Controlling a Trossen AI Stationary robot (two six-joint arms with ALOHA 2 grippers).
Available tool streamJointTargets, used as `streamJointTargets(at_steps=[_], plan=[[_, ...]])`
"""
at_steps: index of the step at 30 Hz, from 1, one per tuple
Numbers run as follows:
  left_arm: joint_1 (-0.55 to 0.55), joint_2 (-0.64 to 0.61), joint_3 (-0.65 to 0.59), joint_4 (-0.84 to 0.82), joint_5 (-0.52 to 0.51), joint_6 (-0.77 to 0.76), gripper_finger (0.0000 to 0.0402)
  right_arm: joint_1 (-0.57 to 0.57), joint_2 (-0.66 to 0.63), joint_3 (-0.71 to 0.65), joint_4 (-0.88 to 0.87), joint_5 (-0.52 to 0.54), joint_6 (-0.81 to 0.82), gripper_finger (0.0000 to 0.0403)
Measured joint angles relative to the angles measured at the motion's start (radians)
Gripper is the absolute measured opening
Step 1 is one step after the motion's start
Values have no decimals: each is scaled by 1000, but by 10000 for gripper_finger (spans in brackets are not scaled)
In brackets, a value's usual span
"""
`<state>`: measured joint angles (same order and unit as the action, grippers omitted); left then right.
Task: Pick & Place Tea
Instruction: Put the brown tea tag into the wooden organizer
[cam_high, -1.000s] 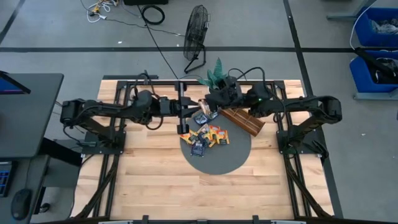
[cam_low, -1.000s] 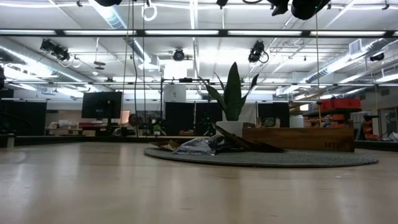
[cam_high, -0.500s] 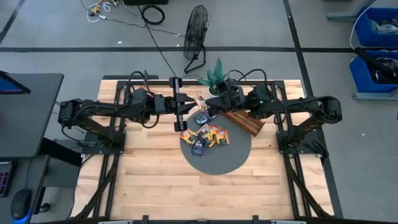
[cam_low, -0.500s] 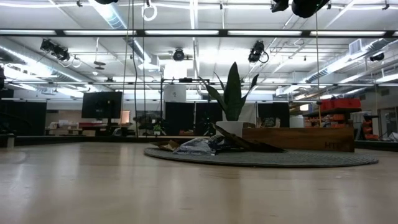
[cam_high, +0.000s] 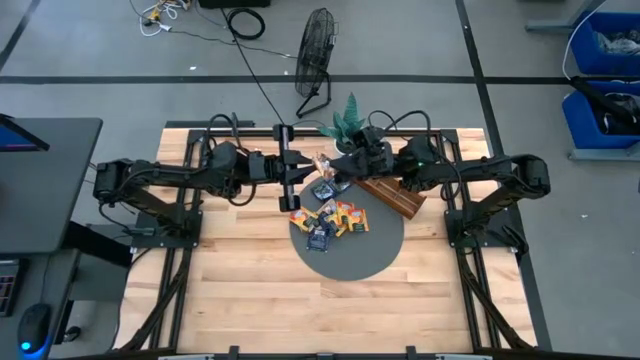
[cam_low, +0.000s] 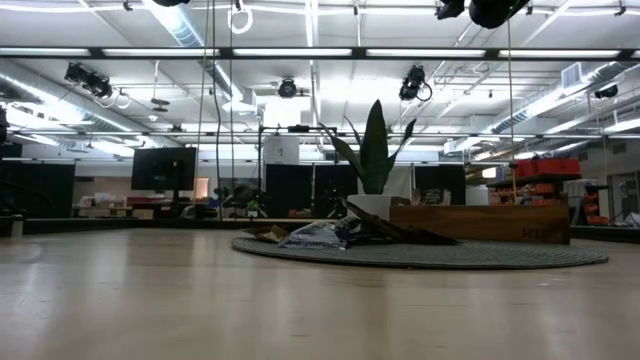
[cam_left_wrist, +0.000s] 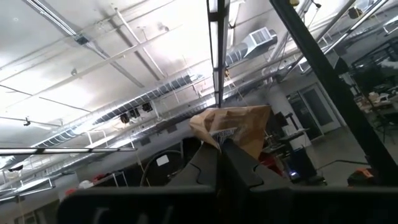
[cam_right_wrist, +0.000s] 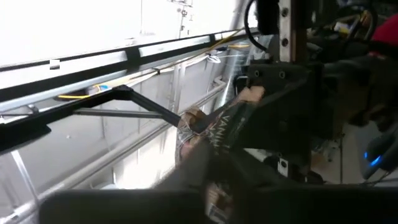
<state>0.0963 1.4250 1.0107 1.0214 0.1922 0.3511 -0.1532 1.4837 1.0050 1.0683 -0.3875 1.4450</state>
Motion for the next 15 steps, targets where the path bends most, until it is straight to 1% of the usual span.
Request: streamJointTargets(at_steps=[1, 2, 8, 15], plan=[[0, 0, 0, 0, 1, 0, 9, 0, 0, 0, 1, 3, -16, 17], [0, 0, 0, -1, 3, -1, 10, 0, 0, 0, 1, 5, -27, 12], [0, 0, 0, 0, 3, -82, 17, 0, 0, 0, 2, 13, -73, 4], [0, 0, 0, 0, 1, -176, 54, -5, -8, 0, -3, 21, -112, 1]])
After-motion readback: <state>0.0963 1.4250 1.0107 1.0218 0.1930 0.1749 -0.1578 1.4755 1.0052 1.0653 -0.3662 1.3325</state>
